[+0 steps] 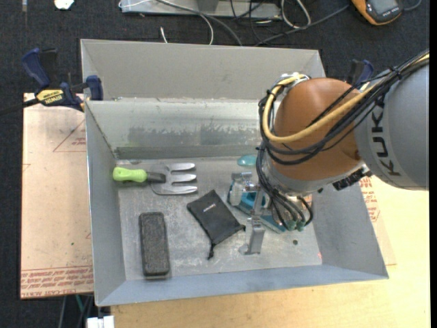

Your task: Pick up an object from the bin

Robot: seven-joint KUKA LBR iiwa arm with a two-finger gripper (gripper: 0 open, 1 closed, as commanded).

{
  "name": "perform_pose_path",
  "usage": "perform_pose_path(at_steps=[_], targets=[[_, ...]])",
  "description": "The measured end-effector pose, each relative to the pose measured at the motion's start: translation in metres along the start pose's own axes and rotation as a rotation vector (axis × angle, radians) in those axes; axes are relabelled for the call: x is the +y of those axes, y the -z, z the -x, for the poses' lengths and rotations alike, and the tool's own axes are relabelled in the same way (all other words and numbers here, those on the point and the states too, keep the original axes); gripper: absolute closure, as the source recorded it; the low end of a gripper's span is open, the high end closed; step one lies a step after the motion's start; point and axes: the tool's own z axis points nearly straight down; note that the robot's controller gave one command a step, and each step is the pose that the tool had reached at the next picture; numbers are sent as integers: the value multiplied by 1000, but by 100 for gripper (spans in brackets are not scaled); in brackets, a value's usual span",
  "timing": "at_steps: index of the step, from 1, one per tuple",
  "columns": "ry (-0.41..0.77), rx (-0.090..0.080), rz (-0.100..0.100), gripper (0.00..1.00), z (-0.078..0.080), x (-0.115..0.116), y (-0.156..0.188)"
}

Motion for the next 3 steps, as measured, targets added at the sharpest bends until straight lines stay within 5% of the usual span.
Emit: perform_pose_path(at_steps=[1, 2, 3], targets=[[-3, -7, 1, 0, 2, 0, 3], [-156, -10, 2, 0, 16, -4, -59], [90, -16, 2, 0, 29, -8, -141]])
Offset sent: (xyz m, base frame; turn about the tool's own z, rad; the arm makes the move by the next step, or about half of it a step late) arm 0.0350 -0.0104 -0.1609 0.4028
